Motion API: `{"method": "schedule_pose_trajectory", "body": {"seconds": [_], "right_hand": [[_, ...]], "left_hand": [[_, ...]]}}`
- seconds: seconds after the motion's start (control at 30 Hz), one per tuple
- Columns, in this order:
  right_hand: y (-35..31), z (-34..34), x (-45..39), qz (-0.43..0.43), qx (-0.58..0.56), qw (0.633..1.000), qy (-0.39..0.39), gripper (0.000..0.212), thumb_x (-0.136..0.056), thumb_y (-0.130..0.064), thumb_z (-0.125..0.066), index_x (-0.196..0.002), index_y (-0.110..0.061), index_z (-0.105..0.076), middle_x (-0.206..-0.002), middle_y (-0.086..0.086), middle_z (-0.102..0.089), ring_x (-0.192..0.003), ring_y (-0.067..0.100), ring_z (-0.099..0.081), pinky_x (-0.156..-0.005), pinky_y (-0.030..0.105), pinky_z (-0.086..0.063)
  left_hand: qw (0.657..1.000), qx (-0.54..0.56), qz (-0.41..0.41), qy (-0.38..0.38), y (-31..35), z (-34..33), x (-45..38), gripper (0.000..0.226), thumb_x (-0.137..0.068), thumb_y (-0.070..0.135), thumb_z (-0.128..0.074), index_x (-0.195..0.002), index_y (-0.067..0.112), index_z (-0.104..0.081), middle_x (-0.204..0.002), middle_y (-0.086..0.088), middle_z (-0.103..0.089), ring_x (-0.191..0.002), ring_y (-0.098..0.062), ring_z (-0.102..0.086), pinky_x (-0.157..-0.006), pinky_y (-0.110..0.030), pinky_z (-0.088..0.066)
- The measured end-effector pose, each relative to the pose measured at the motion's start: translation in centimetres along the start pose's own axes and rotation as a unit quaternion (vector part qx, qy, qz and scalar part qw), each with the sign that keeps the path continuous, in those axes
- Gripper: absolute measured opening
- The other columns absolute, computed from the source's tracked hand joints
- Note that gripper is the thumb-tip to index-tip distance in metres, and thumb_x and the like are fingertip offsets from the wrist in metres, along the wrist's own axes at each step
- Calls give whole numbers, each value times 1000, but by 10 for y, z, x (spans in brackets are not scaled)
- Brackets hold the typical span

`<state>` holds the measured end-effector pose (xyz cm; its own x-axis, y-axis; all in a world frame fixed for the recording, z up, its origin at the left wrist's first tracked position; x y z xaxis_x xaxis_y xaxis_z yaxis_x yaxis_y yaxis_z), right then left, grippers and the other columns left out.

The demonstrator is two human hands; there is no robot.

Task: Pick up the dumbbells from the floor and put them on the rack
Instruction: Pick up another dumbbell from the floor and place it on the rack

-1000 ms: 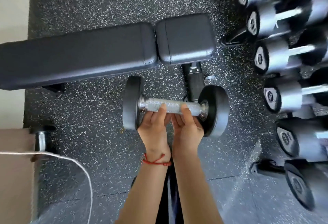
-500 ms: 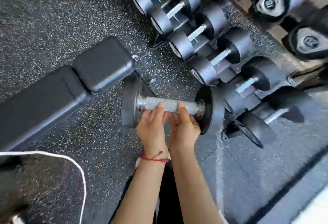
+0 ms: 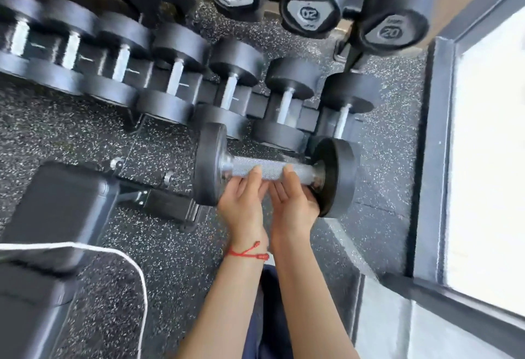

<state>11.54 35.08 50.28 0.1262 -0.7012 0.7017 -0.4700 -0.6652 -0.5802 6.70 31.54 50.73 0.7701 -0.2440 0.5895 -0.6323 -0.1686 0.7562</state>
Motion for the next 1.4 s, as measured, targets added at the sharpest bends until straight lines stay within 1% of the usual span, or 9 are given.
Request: {"method": "schedule_pose_trajectory", "body": {"seconds": [0.13,0.27,0.53,0.77,0.83,1.0,1.1,1.23,1.4], "right_hand": [[-25,8,-3,43,-47,997,32,4,-82,-7,-64,-80,-6,-60,-62,-3,-68,-63,11,-67,-59,20,-52],[-55,20,-4,71,-91,990,77,19,-82,-7,-64,-98,3,-63,-87,12,-69,-79,19,-70,-62,21,-54],[-130,51,-9,133,-146,971,136,5,-82,-3,-62,-87,-3,-64,-83,11,-68,-78,22,-66,-61,22,-54],[-218,92,-27,169,-142,961,167,10,-82,-3,-62,-73,-7,-62,-70,6,-65,-66,16,-64,-57,21,-53],[-246,102,-35,176,-157,957,167,6,-82,-2,-63,-77,-3,-61,-68,6,-65,-64,17,-63,-57,23,-53],[-301,121,-51,200,-159,953,162,15,-83,-3,-61,-96,5,-59,-98,23,-62,-87,28,-62,-69,28,-56],[-330,123,-61,208,-174,947,172,24,-83,-3,-61,-103,9,-58,-107,28,-62,-91,31,-62,-67,25,-56],[-358,116,-75,217,-174,949,151,35,-84,-6,-61,-111,16,-54,-113,32,-60,-105,38,-60,-77,31,-55],[-399,94,-108,227,-169,945,166,30,-85,-5,-60,-107,15,-56,-110,34,-60,-100,38,-62,-71,28,-57]], "left_hand": [[997,-35,19,-67,-6,-27,9,8,-86,3,-59,-79,6,-62,-84,-12,-64,-89,-25,-61,-72,-23,-57],[991,-56,51,-111,-15,-56,25,5,-86,3,-60,-87,6,-64,-91,-13,-66,-94,-27,-63,-75,-25,-58],[975,-89,75,-190,-46,-121,71,9,-86,1,-58,-87,8,-63,-95,-15,-65,-96,-28,-61,-73,-24,-57],[969,-110,73,-211,-95,-194,119,9,-85,2,-60,-80,8,-64,-80,-8,-66,-76,-19,-64,-60,-18,-55],[967,-125,60,-216,-108,-216,133,11,-85,4,-61,-76,9,-65,-75,-7,-67,-74,-19,-65,-60,-20,-55],[960,-124,37,-248,-130,-267,162,11,-85,4,-61,-78,11,-65,-79,-6,-67,-76,-19,-64,-64,-21,-56],[959,-101,43,-262,-136,-297,174,12,-86,2,-59,-81,11,-64,-81,-5,-67,-76,-17,-64,-66,-21,-56],[962,-106,39,-248,-135,-333,178,17,-85,1,-60,-74,13,-64,-64,6,-70,-67,-11,-65,-60,-19,-55],[958,-99,31,-269,-129,-387,170,13,-85,0,-59,-77,9,-64,-74,-2,-68,-67,-8,-66,-62,-19,-55]]}}
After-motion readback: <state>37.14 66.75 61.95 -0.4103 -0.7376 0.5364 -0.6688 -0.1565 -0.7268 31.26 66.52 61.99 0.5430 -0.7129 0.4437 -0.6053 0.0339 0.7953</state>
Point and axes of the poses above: each hand's wrist, its own x-axis away from the middle knuckle, its own z-axis out of the back of the hand, y = z × x, the point moved 3 cm from there along -x, towards the middle knuckle
